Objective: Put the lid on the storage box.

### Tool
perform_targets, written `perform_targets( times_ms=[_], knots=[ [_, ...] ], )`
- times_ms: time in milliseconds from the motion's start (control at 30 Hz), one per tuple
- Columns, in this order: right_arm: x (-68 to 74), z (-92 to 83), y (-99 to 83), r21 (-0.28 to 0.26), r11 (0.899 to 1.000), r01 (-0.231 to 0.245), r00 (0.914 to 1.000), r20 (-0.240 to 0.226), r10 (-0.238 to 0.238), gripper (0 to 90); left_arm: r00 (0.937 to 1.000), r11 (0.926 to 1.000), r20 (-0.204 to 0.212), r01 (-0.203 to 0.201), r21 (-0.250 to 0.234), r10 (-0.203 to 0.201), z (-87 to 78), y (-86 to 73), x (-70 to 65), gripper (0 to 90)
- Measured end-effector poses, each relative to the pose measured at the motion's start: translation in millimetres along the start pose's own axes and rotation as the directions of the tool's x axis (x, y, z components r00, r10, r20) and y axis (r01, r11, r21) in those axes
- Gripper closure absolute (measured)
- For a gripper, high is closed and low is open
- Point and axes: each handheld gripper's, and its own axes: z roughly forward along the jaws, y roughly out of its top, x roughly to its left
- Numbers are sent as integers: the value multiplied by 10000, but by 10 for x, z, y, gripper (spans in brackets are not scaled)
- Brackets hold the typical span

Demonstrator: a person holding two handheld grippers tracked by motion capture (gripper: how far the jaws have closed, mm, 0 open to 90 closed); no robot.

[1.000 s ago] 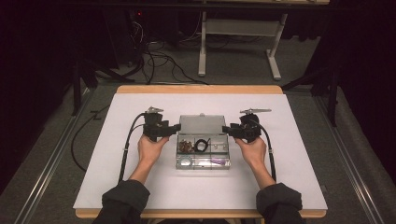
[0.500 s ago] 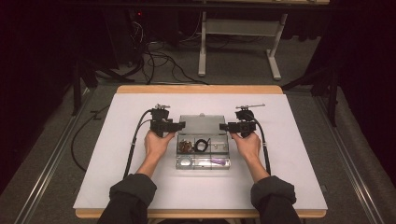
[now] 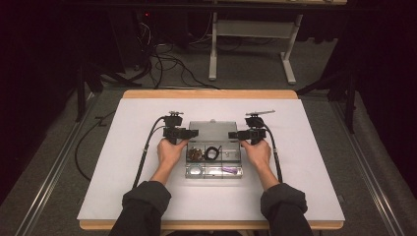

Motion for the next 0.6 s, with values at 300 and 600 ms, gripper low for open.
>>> perform_targets(
  times_ms=[300, 600],
  knots=[
    [-14, 38, 54, 365, 9990, -249, 9997, -43, 251, 444, 9991, 9990, 134, 389, 226, -392, 47, -43, -27, 364],
    [-52, 78, 51, 508, 9967, -636, 9965, -502, 662, 419, 9982, 9978, 32, 595, 286, -597, 57, -46, -29, 342]
  ],
)
